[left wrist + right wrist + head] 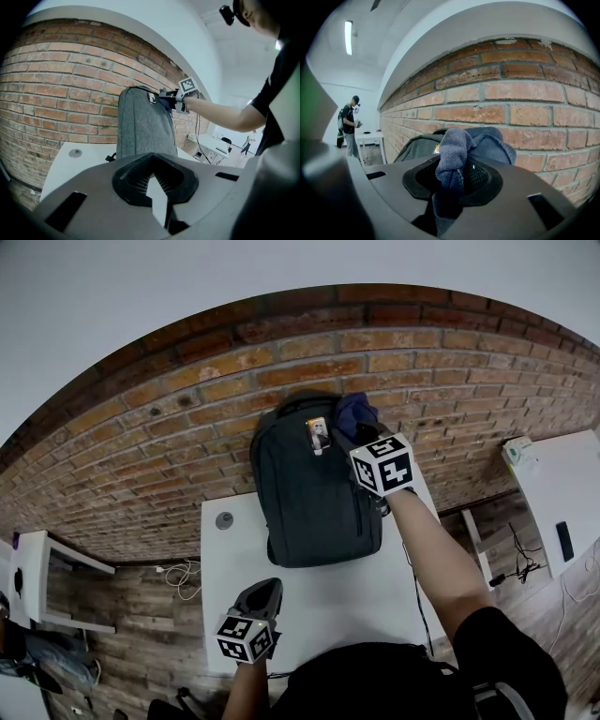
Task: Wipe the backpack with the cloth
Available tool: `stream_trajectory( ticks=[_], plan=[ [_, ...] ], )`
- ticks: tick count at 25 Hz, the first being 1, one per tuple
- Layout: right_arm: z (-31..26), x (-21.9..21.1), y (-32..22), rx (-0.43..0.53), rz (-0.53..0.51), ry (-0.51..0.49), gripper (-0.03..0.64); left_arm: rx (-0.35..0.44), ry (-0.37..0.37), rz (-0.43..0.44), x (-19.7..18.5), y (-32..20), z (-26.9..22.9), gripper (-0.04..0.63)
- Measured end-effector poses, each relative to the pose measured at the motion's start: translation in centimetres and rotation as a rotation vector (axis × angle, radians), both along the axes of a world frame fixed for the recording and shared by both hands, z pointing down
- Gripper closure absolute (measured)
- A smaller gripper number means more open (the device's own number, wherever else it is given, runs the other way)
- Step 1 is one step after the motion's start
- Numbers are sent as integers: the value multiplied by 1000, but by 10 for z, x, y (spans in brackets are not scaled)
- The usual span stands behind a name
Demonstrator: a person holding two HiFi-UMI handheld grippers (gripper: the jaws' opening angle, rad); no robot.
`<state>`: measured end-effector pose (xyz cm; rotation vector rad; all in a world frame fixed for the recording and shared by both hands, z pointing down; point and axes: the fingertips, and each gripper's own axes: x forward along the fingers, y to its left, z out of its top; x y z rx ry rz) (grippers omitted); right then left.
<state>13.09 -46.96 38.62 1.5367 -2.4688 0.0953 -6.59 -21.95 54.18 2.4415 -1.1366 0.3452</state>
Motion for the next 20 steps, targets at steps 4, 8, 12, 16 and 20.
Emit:
stream_trajectory(
  ticks=[4,8,12,16,20],
  plan=[
    [14,-4,7,17,1,57,515,-2,-1,-8,-4,0,1,598],
    [23,-7,16,26,-6,74,515,1,-1,-9,-5,-1,0,598],
    [34,-5,26,12,-9,61,515,4,-1,0,-4,-1,0,598],
    [47,-3,39,-13,-11,38,515,1,0,0,-3,0,2,598],
    [68,2,53,-58,3,42,515,6,2,4,-1,1,0,598]
  ],
)
